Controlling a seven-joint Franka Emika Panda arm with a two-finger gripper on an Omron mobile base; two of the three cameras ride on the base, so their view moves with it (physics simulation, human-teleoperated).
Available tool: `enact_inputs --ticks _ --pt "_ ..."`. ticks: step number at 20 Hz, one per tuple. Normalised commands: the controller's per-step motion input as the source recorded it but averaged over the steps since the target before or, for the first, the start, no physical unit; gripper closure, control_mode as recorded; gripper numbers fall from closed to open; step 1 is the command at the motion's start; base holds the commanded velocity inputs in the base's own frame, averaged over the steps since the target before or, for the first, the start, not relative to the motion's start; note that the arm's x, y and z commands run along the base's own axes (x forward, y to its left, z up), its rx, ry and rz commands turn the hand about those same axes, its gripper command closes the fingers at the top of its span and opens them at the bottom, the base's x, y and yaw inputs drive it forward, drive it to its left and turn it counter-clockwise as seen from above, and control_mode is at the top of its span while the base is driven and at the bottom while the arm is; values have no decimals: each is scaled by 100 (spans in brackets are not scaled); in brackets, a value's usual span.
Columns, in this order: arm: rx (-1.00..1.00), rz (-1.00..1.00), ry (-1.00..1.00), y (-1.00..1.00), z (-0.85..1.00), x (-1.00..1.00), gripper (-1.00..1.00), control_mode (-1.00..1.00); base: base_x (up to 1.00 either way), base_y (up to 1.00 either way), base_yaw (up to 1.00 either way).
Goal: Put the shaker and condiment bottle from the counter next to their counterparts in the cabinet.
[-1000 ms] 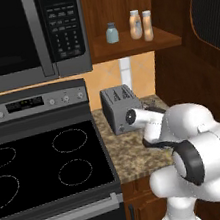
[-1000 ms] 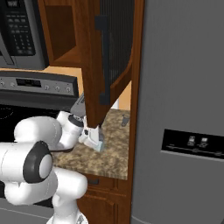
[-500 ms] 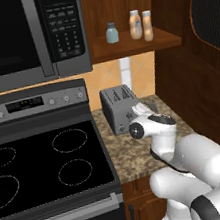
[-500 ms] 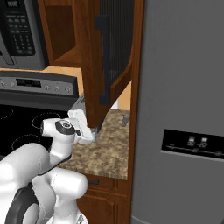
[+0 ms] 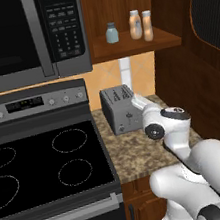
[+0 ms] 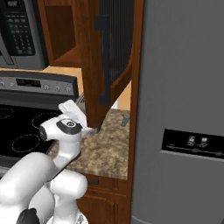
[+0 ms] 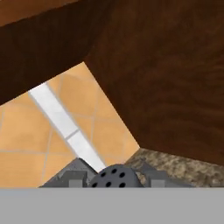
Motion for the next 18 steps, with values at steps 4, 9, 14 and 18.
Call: enact_inputs --ticks 4,9,14,18 --pt "-1 20 -6 33 45 -49 100 -100 0 0 0" --pt "0 17 -6 44 44 -66 100 -100 0 0 0" --pt "0 16 -7 43 51 -65 100 -100 0 0 0" --pt "0 17 -6 40 59 -52 100 -100 0 0 0"
